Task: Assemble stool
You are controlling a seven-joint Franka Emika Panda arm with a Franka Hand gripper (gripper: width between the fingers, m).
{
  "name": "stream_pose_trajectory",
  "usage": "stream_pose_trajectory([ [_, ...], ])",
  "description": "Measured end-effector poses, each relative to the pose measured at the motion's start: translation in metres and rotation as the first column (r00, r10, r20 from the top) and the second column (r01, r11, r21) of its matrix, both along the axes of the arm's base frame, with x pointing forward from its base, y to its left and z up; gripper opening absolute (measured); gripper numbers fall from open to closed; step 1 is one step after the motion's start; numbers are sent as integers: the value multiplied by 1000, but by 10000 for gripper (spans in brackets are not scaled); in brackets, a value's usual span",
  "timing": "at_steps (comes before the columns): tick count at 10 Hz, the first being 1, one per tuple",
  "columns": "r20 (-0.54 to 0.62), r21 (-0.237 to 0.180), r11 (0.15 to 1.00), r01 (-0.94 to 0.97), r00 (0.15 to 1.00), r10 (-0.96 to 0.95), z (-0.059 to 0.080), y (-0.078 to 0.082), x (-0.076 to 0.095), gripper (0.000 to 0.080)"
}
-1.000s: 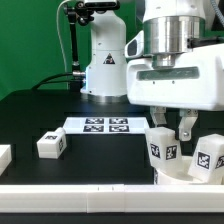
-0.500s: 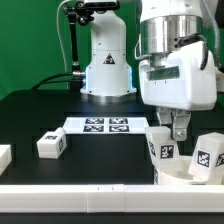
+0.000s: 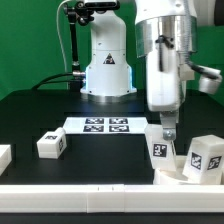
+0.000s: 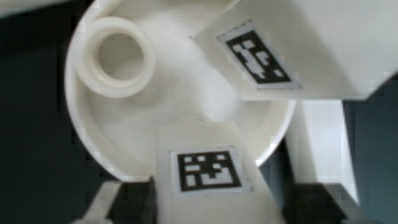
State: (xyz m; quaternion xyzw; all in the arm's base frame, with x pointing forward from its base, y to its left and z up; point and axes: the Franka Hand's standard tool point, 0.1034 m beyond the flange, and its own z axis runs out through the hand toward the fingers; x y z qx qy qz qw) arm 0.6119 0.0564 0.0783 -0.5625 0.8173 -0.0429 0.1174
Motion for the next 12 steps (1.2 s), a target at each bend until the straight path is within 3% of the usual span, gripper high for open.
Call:
stream_pose_trajectory([
  [3, -27, 95, 959, 266, 964, -265, -1, 2, -4, 346],
  [5, -47, 124, 914, 386, 922, -383, -2, 6, -7, 346],
  [8, -58, 146, 898, 414, 910, -410, -5, 14, -9, 346],
  [9, -53, 141, 909, 392, 920, -388, -6, 14, -10, 442],
  [10, -53, 139, 910, 389, 921, -386, -7, 14, -10, 442],
  [11, -52, 138, 913, 385, 923, -381, -6, 14, -10, 597],
  [12, -43, 136, 935, 328, 945, -325, 0, 13, -9, 597],
])
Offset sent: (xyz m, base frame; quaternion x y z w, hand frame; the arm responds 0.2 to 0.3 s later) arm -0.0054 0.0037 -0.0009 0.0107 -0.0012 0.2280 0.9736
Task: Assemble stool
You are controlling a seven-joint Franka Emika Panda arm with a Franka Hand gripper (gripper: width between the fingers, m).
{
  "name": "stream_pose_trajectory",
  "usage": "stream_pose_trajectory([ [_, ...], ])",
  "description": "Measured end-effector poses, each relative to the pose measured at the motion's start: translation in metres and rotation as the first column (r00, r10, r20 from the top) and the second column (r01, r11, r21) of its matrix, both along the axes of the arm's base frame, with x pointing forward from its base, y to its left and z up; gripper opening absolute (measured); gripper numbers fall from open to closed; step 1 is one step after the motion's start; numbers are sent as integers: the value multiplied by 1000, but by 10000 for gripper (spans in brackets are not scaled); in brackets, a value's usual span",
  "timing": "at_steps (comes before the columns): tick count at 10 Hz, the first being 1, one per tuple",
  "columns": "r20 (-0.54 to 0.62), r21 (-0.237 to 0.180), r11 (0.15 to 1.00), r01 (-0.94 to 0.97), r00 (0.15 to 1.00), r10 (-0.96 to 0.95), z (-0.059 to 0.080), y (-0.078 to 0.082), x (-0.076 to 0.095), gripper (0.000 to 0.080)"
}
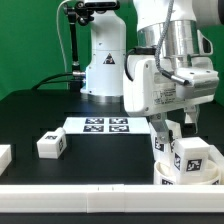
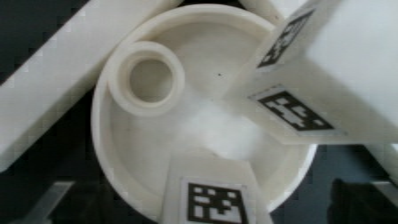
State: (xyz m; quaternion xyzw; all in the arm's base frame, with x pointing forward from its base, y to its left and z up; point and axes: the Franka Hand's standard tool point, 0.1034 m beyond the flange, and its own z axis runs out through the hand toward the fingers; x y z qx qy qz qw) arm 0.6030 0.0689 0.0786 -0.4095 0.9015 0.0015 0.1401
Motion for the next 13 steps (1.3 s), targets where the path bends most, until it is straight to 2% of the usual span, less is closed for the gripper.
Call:
stream_pose_trajectory([
  [1, 22, -8, 999, -49, 999, 49, 14, -6, -1, 639],
  [4, 67, -66, 963, -262, 961, 267, 47, -37, 0, 648],
  [5, 65, -81, 949, -305, 948, 310, 49, -48, 0, 648],
  [9, 54, -85, 946, -312, 947, 317, 47, -50, -1, 648],
  [10, 49, -97, 935, -342, 936, 348, 45, -50, -2, 648],
  [11, 9, -155, 843, -514, 853, 522, 38, -54, -5, 648],
  [12, -38, -180, 721, -669, 738, 674, 32, -64, -10, 648],
  [13, -53, -190, 663, -724, 682, 730, 28, -75, -13, 648],
])
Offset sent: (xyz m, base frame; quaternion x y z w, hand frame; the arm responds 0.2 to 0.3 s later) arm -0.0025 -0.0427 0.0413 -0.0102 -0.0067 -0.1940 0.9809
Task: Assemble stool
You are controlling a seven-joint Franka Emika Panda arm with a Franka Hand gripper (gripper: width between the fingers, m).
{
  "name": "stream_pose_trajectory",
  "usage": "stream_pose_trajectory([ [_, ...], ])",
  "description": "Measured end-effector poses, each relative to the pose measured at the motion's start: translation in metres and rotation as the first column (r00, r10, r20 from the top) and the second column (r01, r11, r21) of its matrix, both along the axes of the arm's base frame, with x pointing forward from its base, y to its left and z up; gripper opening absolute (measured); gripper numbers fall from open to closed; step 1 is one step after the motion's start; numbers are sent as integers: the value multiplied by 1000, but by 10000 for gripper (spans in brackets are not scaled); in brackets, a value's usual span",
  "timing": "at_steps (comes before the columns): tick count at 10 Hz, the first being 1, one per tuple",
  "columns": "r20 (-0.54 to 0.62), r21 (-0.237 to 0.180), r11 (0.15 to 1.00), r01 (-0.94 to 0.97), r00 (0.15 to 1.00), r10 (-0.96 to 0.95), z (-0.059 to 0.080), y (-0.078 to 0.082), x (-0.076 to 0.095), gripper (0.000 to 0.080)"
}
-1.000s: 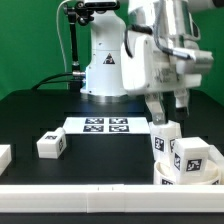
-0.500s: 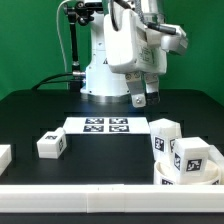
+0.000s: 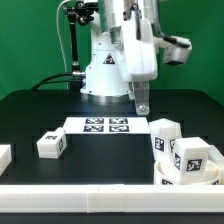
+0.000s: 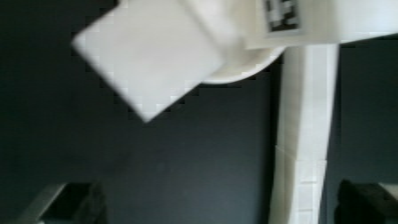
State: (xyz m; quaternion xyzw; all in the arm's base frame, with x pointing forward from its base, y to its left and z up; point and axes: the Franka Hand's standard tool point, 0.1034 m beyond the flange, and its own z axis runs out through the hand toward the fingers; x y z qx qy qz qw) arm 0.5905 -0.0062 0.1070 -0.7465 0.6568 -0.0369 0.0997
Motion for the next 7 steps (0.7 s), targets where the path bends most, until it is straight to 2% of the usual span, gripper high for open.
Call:
stream_pose_trajectory([
  [2, 19, -30, 999, -32, 999, 33, -4, -29, -6, 648],
  [5, 17, -30, 999, -27, 999, 28, -5, -29, -6, 648],
  [7, 17, -44, 995, -88, 996, 89, -6, -32, -7, 648],
])
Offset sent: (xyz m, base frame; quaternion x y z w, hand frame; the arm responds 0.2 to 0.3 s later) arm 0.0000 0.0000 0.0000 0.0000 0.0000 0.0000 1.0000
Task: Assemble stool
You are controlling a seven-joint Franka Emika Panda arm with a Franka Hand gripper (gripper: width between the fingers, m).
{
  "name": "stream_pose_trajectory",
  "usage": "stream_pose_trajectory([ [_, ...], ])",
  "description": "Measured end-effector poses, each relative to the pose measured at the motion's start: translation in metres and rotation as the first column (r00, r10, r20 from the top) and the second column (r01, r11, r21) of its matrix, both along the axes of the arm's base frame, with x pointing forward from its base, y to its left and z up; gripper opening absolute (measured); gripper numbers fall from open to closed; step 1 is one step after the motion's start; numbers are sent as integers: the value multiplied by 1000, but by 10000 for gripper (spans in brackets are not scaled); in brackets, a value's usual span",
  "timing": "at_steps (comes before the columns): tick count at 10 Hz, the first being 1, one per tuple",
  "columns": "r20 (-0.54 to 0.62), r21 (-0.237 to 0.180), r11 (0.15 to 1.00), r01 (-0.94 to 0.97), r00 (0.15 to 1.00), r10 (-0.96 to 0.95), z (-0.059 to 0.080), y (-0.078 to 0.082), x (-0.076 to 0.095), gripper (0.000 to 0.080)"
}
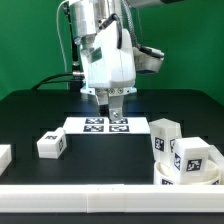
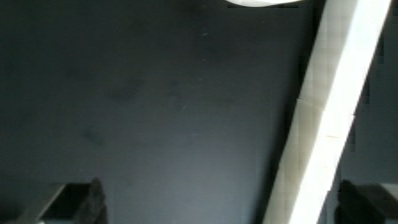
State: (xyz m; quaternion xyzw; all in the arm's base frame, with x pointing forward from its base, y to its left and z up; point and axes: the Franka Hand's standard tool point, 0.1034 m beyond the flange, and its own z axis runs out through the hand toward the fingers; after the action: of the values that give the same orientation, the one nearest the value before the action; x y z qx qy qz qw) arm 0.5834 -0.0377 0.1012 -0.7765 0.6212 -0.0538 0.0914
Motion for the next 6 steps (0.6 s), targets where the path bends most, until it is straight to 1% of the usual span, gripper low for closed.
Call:
stream_pose_trajectory([
  [1, -22, -15, 994, -107, 994, 107, -2, -10, -4, 648],
  [2, -50, -39, 968, -246, 969, 244, -2, -21, -4, 648],
  [3, -75, -73, 921, -383, 923, 378, -1, -26, -2, 648],
  [4, -94, -92, 894, -439, 897, 431, 0, -23, 2, 648],
  [5, -96, -100, 862, -498, 867, 490, 1, -18, 3, 648],
  [6, -99, -106, 831, -547, 837, 538, 0, -20, 3, 648],
])
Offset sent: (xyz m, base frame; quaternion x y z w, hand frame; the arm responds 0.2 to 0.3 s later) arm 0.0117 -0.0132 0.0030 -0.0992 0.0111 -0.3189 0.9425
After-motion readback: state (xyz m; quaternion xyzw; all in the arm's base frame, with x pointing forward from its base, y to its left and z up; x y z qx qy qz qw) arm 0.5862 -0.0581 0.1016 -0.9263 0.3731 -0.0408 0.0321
